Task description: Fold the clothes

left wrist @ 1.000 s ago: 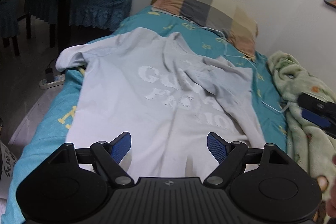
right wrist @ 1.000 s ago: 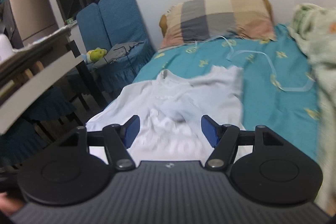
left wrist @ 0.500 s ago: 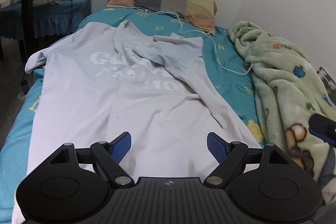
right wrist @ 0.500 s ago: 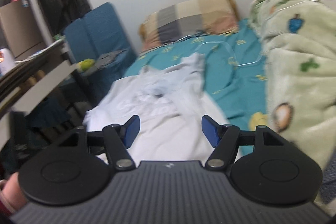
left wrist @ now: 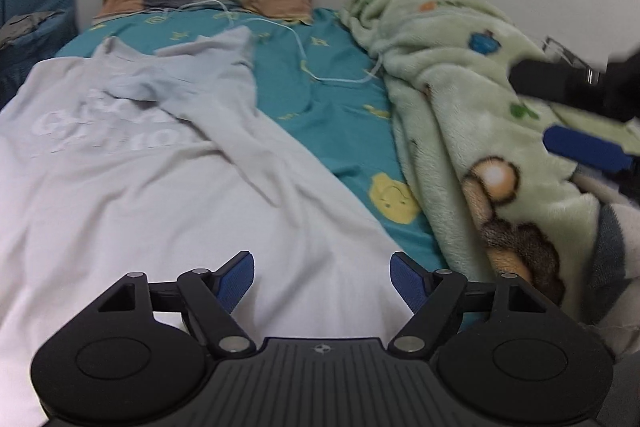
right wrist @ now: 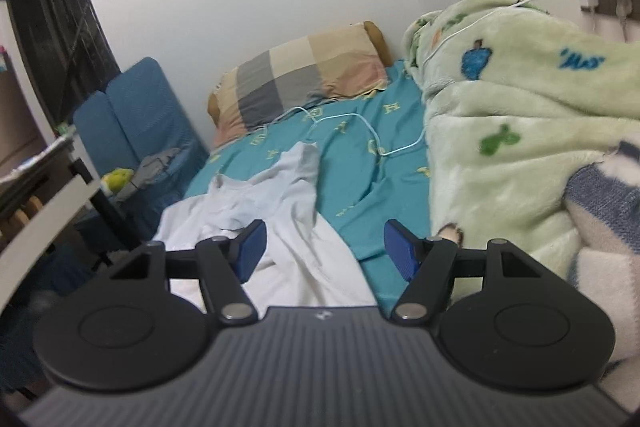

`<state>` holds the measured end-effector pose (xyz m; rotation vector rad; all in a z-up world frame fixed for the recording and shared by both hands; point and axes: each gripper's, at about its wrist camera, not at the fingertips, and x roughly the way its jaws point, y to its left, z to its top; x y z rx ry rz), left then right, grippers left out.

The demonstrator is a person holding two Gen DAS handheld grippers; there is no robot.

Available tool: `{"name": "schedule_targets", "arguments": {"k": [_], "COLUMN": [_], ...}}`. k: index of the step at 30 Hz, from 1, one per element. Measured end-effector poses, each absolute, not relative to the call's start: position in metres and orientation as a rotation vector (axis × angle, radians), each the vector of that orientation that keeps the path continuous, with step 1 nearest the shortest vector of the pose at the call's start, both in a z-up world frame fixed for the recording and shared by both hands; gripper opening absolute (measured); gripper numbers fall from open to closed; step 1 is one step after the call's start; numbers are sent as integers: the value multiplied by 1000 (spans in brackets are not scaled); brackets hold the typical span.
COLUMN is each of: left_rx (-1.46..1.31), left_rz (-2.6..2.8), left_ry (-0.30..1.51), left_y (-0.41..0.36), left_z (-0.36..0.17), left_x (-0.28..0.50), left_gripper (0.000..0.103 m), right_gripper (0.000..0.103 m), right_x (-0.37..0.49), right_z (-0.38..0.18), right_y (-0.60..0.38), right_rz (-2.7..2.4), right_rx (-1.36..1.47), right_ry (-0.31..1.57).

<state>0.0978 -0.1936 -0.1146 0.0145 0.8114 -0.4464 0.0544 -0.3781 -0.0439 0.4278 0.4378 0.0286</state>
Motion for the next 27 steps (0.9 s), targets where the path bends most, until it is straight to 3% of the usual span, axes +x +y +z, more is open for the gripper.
{"name": "schedule_targets", "arguments": {"k": [9, 14, 17, 19, 27], "left_rx": [110, 171, 177, 143, -132], "left_rz": [-322, -277, -279, -290, -399], "left_ry": [885, 851, 854, 873, 920], "left_y": [-230, -231, -228, -222, -161], "left_z": [-160, -160, -157, -153, -102], "left_x": [118, 116, 121, 125, 129], "left_gripper": [71, 41, 15, 8, 3], "right_gripper": [67, 67, 67, 67, 67], "right_x": [61, 67, 69, 70, 74], "right_z": [-53, -59, -63, -64, -69], "right_y": [-380, -381, -381, -381, -383], "right_rz": [43, 54, 54, 51, 41], "right_rx": [455, 486, 500, 502, 525], "right_ry": [460, 479, 492, 496, 519]}}
